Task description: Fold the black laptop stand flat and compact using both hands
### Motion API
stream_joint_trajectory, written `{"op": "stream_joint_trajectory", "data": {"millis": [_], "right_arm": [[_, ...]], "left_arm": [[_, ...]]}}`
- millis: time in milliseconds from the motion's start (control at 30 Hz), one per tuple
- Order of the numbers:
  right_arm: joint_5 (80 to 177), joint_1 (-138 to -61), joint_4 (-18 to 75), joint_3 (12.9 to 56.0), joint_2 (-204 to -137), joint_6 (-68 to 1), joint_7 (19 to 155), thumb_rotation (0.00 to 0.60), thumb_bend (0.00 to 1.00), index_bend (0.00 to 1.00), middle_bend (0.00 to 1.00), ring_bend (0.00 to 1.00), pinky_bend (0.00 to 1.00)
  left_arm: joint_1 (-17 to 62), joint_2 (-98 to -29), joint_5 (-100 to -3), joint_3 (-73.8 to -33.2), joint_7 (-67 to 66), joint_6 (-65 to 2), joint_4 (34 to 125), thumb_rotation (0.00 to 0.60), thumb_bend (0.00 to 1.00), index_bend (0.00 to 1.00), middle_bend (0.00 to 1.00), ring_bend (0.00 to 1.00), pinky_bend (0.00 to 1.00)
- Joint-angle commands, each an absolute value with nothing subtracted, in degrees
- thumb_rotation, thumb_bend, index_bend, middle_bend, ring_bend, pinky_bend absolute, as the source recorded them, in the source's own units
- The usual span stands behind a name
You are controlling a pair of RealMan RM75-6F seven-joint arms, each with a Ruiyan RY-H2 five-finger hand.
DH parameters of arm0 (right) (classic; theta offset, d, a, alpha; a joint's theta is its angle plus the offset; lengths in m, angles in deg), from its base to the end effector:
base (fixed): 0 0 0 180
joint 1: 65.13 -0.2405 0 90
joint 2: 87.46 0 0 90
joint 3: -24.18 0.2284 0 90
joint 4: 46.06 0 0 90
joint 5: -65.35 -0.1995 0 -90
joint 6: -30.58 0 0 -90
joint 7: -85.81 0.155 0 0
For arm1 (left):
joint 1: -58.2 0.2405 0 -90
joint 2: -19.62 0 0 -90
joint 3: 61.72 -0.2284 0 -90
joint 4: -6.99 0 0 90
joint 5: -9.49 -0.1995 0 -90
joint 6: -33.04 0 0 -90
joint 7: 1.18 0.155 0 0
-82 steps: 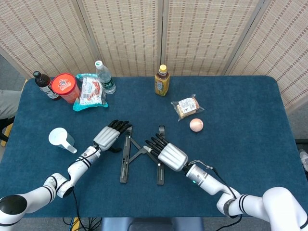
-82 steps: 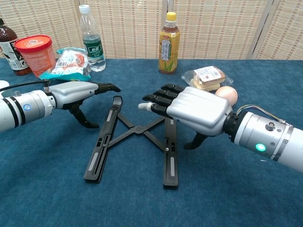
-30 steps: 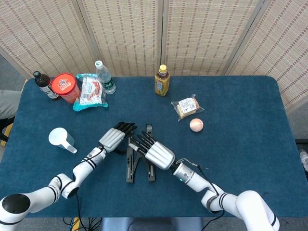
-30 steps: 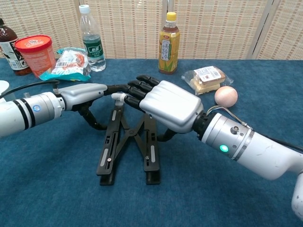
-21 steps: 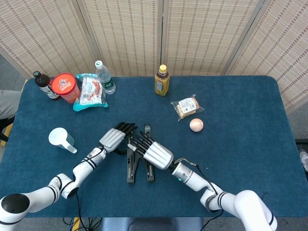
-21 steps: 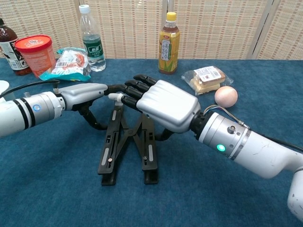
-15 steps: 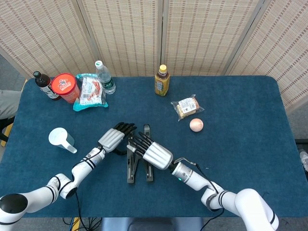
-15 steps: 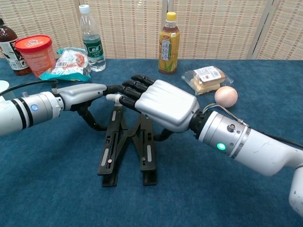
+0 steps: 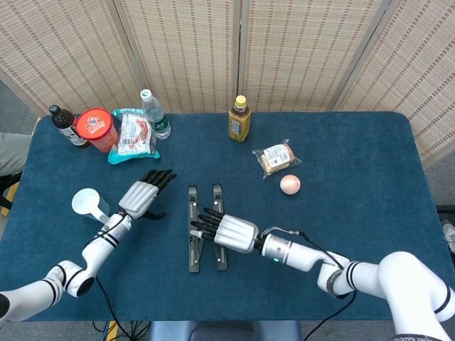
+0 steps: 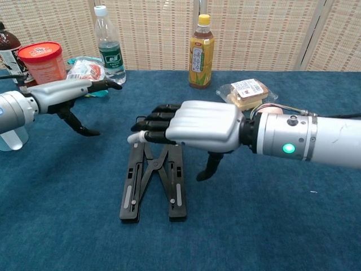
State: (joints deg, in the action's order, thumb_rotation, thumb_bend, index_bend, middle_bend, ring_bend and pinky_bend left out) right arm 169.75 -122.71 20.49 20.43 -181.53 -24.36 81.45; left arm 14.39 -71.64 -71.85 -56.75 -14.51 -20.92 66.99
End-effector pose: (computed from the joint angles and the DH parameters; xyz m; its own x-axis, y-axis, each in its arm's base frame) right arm -0.0690 -0.3036 -0.0658 0.7438 0.0930 0.6619 -0.2025 -0.9124 0.3557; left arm -0.1778 0.3707 0.0013 0.3897 0.2589 0.8838 0.8721 -0.4121 -0.2638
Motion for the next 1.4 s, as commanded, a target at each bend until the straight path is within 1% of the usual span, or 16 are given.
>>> {"op": "stream_joint_trajectory", "data": {"millis": [33, 233, 533, 1000, 1400], "right_arm": [[171.12, -128.19, 25.22, 18.95, -177.58, -17.21, 84.69, 0.6, 0.0, 0.0, 0.0, 0.0, 0.0], [171.27, -133.46, 25.99, 19.24, -176.71, -10.77, 87.39, 0.6, 0.0, 0.0, 0.0, 0.0, 0.0], [172.53, -138.3, 22.9, 18.28, -178.48, -7.91, 92.27, 0.6, 0.0, 0.0, 0.0, 0.0, 0.0], [174.39, -143.93, 18.39, 15.49, -180.8, -6.87, 100.04, 0.6, 0.0, 0.0, 0.0, 0.0, 0.0], [174.45, -146.98, 16.85, 13.39, -181.71, -5.87, 103.8, 0.6, 0.0, 0.0, 0.0, 0.0, 0.0]], "left_arm": [[15.8, -69.64, -70.42, -56.11, -12.61, -22.04, 68.99, 0.6, 0.18, 0.0, 0.0, 0.0, 0.0], [17.61, -67.42, -68.28, -55.17, -11.09, -23.11, 71.54, 0.6, 0.18, 0.0, 0.0, 0.0, 0.0], [18.84, -66.44, -67.48, -54.64, -11.19, -23.57, 72.38, 0.6, 0.18, 0.0, 0.0, 0.0, 0.0], [19.8, -66.31, -66.86, -53.82, -12.8, -23.49, 71.27, 0.6, 0.18, 0.0, 0.0, 0.0, 0.0], [20.19, -66.66, -67.22, -53.6, -14.36, -23.41, 70.1, 0.6, 0.18, 0.0, 0.0, 0.0, 0.0]]}}
